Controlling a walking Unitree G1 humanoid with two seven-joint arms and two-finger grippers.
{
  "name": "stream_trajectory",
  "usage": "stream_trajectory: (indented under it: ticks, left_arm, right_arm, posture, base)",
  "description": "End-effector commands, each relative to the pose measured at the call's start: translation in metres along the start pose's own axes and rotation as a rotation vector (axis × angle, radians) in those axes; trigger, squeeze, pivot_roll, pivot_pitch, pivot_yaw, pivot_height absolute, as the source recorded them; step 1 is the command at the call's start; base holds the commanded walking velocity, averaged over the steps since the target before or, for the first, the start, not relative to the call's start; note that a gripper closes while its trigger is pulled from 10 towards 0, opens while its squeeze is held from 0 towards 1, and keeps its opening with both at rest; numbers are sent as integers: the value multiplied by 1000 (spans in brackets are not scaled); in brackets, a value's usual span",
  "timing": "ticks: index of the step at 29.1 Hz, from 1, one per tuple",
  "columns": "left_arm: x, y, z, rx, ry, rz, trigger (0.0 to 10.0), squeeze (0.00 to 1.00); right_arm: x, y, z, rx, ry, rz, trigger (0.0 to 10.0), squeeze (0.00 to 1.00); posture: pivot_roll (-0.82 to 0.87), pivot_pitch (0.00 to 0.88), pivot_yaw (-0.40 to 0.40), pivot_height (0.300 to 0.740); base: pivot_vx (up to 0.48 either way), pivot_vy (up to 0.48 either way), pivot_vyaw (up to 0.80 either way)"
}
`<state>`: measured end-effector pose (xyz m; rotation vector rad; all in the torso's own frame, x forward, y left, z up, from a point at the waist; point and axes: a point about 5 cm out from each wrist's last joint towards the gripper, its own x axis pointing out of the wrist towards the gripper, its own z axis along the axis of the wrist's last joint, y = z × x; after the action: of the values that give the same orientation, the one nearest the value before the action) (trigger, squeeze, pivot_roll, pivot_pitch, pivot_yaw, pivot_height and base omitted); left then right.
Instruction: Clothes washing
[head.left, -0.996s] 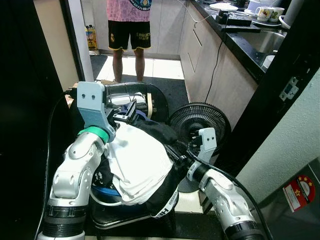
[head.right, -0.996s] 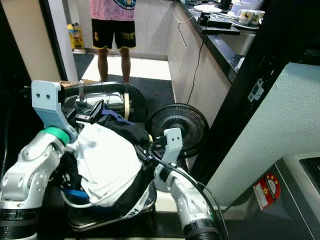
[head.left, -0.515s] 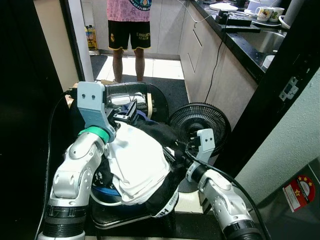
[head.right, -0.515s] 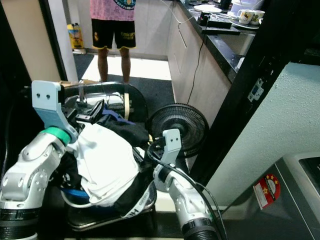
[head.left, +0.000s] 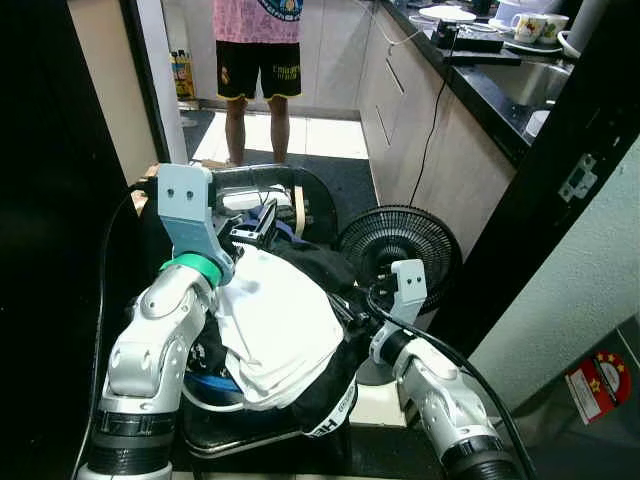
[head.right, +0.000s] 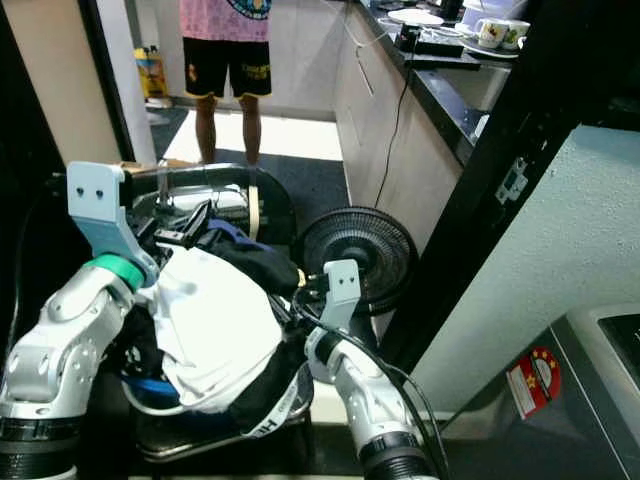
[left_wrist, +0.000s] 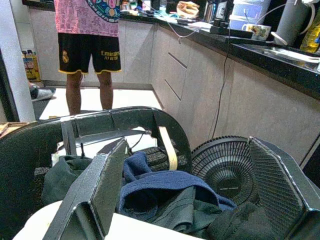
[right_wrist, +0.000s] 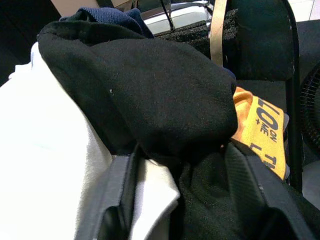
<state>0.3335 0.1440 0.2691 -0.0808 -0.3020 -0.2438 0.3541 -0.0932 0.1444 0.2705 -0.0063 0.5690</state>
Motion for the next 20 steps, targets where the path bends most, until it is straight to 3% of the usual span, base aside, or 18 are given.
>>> stream_trajectory:
  ticks: [1,20]
  left_arm:
    - [-2,-2,-2,7,13,-5,10000,0]
    - [-2,-2,-2,4,12,-3,10000,0]
  right_arm:
    - [-1,-3,0,13,-6,-13,0,0]
    - [-1,-6,3,13,-21,-25,0,0]
  posture:
    - [-7,109,-35,740]
    - [-9,115,-33,740]
  base:
    - [0,0,0]
    - [0,0,0]
